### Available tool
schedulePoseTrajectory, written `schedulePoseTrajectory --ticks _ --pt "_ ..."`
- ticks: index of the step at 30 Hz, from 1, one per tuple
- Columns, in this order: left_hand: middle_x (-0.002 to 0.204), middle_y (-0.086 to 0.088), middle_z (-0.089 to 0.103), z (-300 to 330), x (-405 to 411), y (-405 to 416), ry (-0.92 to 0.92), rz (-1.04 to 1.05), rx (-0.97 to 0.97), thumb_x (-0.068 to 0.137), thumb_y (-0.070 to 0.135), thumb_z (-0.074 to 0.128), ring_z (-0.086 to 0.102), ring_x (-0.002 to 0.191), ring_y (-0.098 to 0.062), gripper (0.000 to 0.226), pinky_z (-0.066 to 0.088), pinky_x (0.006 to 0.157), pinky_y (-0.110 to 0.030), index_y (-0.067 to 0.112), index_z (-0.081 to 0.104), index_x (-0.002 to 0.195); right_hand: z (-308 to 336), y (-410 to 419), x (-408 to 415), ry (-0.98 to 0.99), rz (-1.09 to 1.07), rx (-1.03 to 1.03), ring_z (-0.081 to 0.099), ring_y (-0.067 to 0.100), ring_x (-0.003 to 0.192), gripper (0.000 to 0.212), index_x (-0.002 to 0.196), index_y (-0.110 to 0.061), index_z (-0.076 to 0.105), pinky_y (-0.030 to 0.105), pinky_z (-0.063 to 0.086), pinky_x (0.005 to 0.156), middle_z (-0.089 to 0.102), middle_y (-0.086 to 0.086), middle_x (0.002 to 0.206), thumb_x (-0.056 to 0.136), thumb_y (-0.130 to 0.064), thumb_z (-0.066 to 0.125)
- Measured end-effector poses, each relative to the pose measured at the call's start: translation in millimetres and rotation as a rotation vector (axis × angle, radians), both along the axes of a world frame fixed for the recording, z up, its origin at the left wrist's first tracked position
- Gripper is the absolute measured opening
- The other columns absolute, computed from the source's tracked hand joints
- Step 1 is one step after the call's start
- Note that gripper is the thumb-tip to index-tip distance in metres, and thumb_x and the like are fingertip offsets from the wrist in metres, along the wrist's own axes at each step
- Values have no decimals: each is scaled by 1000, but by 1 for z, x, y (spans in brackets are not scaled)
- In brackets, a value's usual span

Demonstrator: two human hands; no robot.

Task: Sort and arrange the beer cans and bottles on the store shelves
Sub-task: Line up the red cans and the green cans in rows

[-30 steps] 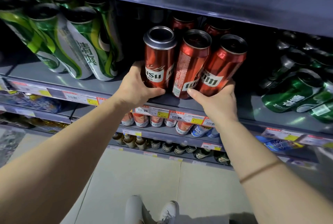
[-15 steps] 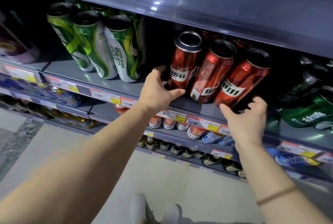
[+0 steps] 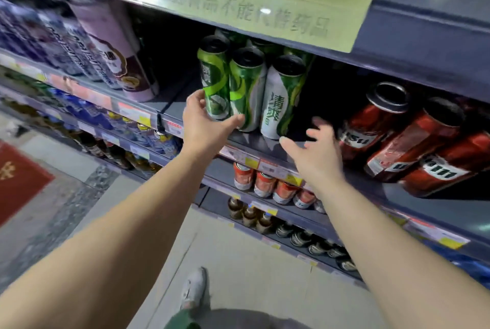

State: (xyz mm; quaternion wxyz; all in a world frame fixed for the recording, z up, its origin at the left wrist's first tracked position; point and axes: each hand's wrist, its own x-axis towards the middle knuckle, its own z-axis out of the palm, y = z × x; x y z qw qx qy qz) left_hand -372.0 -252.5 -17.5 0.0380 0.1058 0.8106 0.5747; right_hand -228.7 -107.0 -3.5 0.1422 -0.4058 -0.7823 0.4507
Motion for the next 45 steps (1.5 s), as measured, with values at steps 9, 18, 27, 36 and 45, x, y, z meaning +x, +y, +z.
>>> schedulePoseTrajectory --ticks 9,18,27,36,45 --pt "100 20 59 -25 -88 -7 59 -369 -55 58 19 93 51 82 29 76 38 69 3 20 45 117 -28 -35 -83 -40 -376 89 53 30 115 100 124 -15 46 44 44 95 56 7 122 46 -71 76" --pt "93 23 60 -34 -107 -14 66 -412 -48 57 21 94 51 83 28 67 36 70 4 26 49 107 -34 -39 -88 -37 -409 97 52 26 110 101 117 -13 47 45 45 95 55 1 112 41 -76 70" --pt "104 20 57 -40 -117 -23 39 -427 -155 59 35 92 56 103 -2 78 37 75 -1 22 48 121 -40 -17 -67 8 -290 131 54 5 80 50 80 -29 50 24 39 67 52 -18 85 55 -56 82" --pt "104 23 57 -31 -99 -14 -20 -448 -43 55 27 95 54 94 21 92 42 73 -1 19 40 128 -38 -13 -68 -7 -211 16 58 5 91 66 96 -29 55 24 46 72 58 -18 95 43 -64 76" --pt "89 15 63 -28 -78 -8 95 -262 -172 41 58 91 62 94 -9 97 52 71 -35 27 38 116 -44 -12 -70 5 -242 114 52 -4 75 53 97 -24 58 14 36 57 57 -18 86 59 -51 82"
